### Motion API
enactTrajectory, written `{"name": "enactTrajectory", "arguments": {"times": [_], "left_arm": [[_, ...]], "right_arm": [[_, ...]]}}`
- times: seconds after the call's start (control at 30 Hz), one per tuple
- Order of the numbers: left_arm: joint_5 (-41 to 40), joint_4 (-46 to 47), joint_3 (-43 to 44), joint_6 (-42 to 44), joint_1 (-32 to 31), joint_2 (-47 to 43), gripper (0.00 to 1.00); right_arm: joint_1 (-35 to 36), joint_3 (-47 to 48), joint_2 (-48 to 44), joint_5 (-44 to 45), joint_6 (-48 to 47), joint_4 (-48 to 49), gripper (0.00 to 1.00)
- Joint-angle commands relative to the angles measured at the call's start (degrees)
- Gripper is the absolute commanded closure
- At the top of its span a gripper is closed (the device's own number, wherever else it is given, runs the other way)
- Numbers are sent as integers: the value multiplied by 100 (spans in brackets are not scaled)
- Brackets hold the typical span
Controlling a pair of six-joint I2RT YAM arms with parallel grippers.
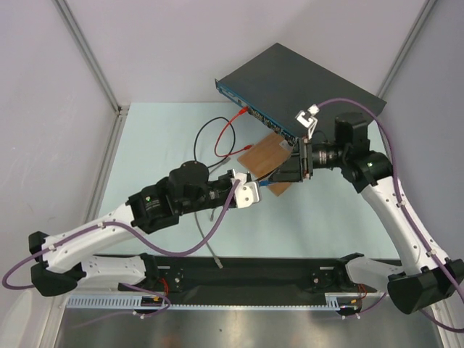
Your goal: Insert the plug into the switch port
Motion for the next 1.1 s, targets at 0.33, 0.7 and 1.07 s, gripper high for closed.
{"name": "enactTrajectory", "arguments": {"times": [0.33, 0.7, 1.07], "left_arm": [[-1643, -848, 1370, -3038, -187, 1415, 100], [-2031, -1095, 2214, -3830, -451, 2365, 100], [-2207, -1402, 3366, -3980, -433, 3506, 100]], "right_arm": [[-1368, 1469, -816, 1686, -1111, -397, 6], [-4285, 1154, -905, 769, -900, -1831, 0], [-5096, 38, -553, 239, -243, -1235, 0]]}}
